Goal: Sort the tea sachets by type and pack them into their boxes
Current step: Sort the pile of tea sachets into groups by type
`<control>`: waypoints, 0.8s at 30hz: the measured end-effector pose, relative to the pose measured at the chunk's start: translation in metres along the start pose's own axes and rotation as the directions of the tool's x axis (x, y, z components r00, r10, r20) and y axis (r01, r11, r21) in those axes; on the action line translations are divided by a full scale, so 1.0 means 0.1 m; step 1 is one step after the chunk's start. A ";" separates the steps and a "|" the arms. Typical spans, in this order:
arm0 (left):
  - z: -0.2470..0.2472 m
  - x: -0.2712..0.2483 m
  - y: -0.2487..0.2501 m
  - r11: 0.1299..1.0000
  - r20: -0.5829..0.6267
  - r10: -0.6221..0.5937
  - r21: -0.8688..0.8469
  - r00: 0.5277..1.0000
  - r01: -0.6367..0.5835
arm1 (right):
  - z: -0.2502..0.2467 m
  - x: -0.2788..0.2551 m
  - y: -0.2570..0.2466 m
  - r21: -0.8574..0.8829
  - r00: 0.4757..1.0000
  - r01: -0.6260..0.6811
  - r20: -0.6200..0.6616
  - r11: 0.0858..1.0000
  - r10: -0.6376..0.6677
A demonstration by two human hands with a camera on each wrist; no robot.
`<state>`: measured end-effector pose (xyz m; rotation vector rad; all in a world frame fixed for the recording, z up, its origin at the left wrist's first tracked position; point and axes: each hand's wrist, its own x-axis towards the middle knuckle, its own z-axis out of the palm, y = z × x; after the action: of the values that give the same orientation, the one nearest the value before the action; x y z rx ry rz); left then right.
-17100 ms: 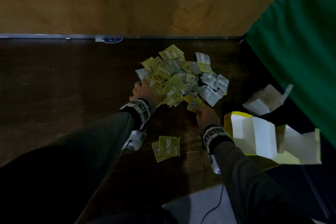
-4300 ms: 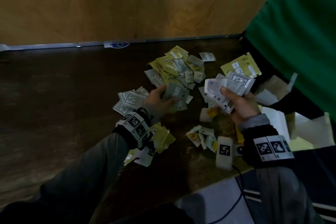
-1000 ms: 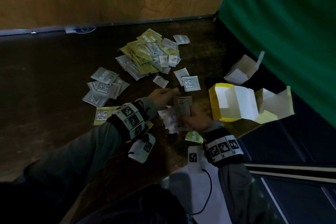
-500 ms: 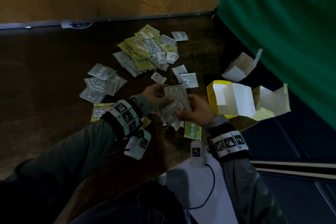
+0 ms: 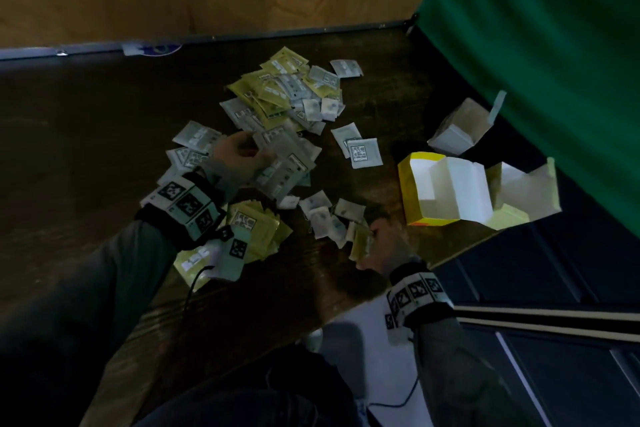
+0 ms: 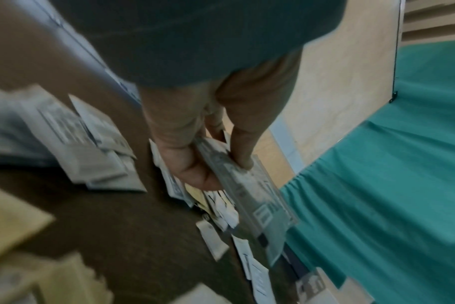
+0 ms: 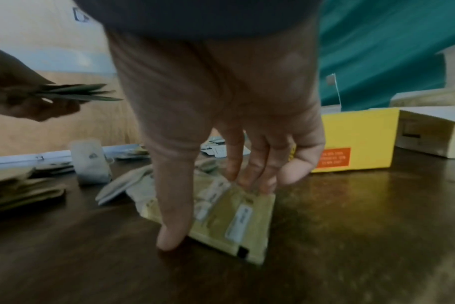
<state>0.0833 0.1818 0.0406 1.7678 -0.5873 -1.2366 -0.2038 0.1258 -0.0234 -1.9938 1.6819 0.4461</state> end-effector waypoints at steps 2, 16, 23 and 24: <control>-0.11 0.03 0.00 1.000 -0.017 -0.012 -0.007 1.000 0.012 | 0.05 -0.01 0.01 -0.005 0.998 -0.016 -0.057 1.000 0.016; -0.80 0.17 -0.12 0.996 -0.261 -0.004 0.083 0.965 0.026 | -0.40 -0.18 0.03 -0.011 0.993 0.032 0.118 0.999 -0.030; -0.68 -0.03 -0.23 0.855 -0.393 0.195 0.517 0.899 0.040 | -0.55 -0.33 -0.50 0.317 0.917 0.377 0.005 0.870 -0.399; -0.58 -0.12 -0.22 0.855 -0.314 0.275 0.512 0.909 -0.082 | -0.55 -0.36 -0.64 0.423 0.906 0.376 0.018 0.824 -0.423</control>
<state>0.1293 0.2242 0.0347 2.2386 -0.8691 -0.6087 -0.1512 0.1320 0.0513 -1.8875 1.1224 0.0398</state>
